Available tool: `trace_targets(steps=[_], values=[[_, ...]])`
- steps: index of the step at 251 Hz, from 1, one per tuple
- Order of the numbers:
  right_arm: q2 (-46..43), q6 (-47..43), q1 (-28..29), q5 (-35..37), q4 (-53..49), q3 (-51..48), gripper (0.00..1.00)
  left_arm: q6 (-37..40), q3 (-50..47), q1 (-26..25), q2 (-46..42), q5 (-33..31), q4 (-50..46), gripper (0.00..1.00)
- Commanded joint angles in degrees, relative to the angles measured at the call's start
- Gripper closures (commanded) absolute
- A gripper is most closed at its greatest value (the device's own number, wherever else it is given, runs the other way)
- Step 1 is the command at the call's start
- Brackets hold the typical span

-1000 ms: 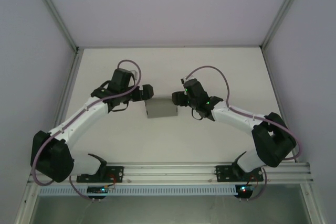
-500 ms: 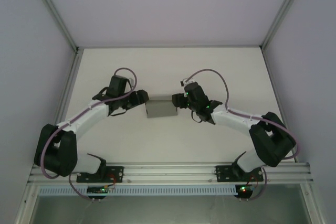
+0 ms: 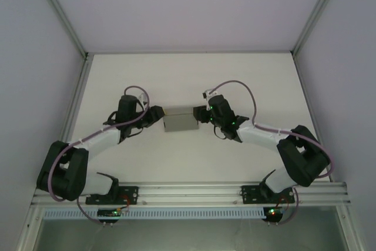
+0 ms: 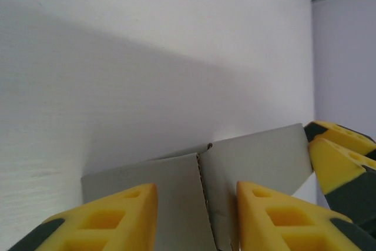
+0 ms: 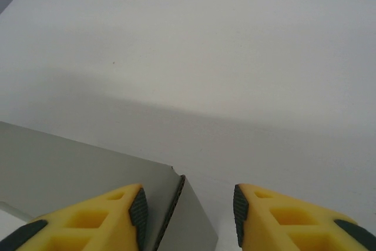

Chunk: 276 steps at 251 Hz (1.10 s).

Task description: Assemble paper box

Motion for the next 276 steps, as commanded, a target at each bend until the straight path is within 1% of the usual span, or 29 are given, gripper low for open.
trace_targets(steps=[1, 17, 30, 36, 46, 63, 81, 103, 147, 166, 186, 190, 196, 213, 231, 243, 258, 266, 276], values=[[5.3, -1.2, -0.4, -1.0, -16.1, -5.9, 0.60, -2.3, -6.2, -0.4, 4.2, 0.7, -3.0, 0.68], [6.0, -1.4, -0.6, -2.5, -14.4, -7.3, 0.62, -2.5, -7.8, -0.3, 5.0, 0.7, -1.1, 0.72], [6.5, -2.0, -0.7, -3.4, -12.1, -8.9, 0.63, -2.5, -9.0, -0.4, 5.9, 0.9, 0.6, 0.82], [6.7, -2.4, -0.7, -3.3, -10.5, -9.9, 0.64, -2.6, -9.4, -0.4, 6.3, 0.9, 1.1, 0.85], [7.1, -3.2, -0.7, -3.8, -8.7, -11.2, 0.68, -2.7, -10.1, -0.5, 6.9, 1.3, 2.1, 0.88], [7.3, -3.9, -0.8, -4.6, -6.4, -12.8, 0.76, -2.4, -10.8, -0.7, 7.8, 1.3, 2.9, 0.92], [6.8, -4.2, -0.8, -5.9, -4.5, -14.0, 0.80, -2.0, -11.4, -1.0, 8.7, 1.5, 3.8, 1.00], [6.3, -4.1, -0.8, -6.3, -4.6, -14.5, 0.87, -1.1, -12.0, -1.5, 9.3, 0.9, 3.8, 1.00], [6.0, -4.3, -0.4, -4.8, -2.3, -17.4, 0.94, 0.5, -12.8, -3.5, 10.7, -2.1, 3.2, 1.00], [6.7, -4.4, -0.3, -5.4, -0.5, -18.1, 0.95, 1.8, -12.1, -4.7, 10.9, -3.7, 1.9, 1.00], [6.3, -4.8, -0.5, -5.7, -3.1, -16.2, 0.94, 3.5, -9.1, -5.1, 10.9, -3.1, -1.2, 1.00], [5.9, -5.0, -0.5, -5.5, -3.8, -15.6, 0.94, 3.8, -8.4, -5.0, 10.8, -2.8, -1.8, 0.97], [5.2, -5.3, -0.4, -5.0, -4.9, -14.6, 0.93, 4.3, -7.2, -5.2, 10.2, -2.6, -2.9, 0.88], [2.4, -5.5, -0.3, -5.6, -8.9, -11.6, 0.90, 6.3, -3.7, -5.7, 8.0, -2.4, -6.7, 0.85], [-1.0, -5.8, -0.2, -5.0, -11.3, -7.9, 0.86, 8.9, 0.8, -6.3, 4.5, -3.6, -11.8, 0.72], [-2.8, -5.9, -0.2, -6.2, -14.2, -5.3, 0.82, 10.7, 4.0, -6.6, 2.1, -4.8, -14.8, 0.57], [-4.1, -5.8, -0.2, -6.2, -17.6, -1.5, 0.74, 12.1, 7.7, -6.5, -0.2, -5.9, -16.9, 0.43], [-4.5, -6.0, -0.2, -7.0, -18.6, 0.3, 0.71, 12.9, 9.3, -6.6, -1.1, -6.4, -18.0, 0.32], [-4.9, -6.0, -0.2, -7.2, -19.0, 2.3, 0.65, 14.2, 11.6, -6.6, -1.8, -6.7, -18.7, 0.27]])
